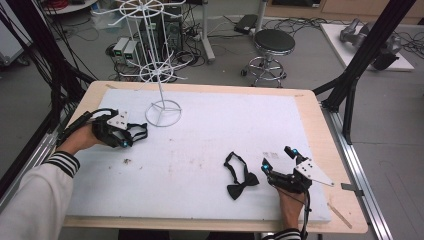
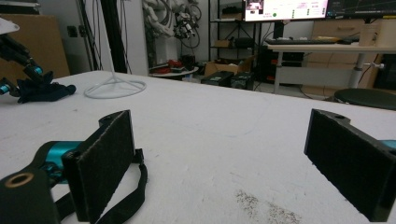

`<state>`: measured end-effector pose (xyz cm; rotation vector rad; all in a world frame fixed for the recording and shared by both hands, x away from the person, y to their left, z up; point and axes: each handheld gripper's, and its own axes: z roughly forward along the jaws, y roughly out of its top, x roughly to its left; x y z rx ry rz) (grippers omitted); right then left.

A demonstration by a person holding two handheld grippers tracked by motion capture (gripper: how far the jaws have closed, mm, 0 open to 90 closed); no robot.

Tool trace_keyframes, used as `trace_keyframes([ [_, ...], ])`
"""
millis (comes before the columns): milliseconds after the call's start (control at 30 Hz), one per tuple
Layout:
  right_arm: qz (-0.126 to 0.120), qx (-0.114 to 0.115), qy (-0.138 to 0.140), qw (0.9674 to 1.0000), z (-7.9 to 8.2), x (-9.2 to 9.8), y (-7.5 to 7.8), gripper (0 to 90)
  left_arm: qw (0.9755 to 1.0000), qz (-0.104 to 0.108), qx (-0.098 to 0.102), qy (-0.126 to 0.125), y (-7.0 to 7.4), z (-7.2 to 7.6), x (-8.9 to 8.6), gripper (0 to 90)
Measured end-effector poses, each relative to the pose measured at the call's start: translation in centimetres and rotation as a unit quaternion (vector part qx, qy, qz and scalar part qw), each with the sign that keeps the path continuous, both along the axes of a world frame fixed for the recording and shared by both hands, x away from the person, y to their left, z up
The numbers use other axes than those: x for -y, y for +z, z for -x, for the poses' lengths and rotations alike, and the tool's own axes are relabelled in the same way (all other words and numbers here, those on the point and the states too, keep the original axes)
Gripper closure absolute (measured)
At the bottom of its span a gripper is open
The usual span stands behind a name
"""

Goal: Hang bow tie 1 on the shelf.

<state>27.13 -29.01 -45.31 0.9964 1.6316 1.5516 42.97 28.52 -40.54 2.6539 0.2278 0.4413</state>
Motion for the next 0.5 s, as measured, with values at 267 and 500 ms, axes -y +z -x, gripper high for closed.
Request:
trace_keyframes([
  [267,-0.002,-0.004,0.000,1.0000,0.05,-0.03,0.01,7.9,1.0000,-0.006,0.007,0.000,-0.23,0.17,0.12,68.3],
  [500,-0.002,-0.002,-0.001,1.0000,0.03,-0.01,0.00,7.9,0.9993,0.011,-0.009,0.033,-0.14,0.33,-0.39,84.2],
])
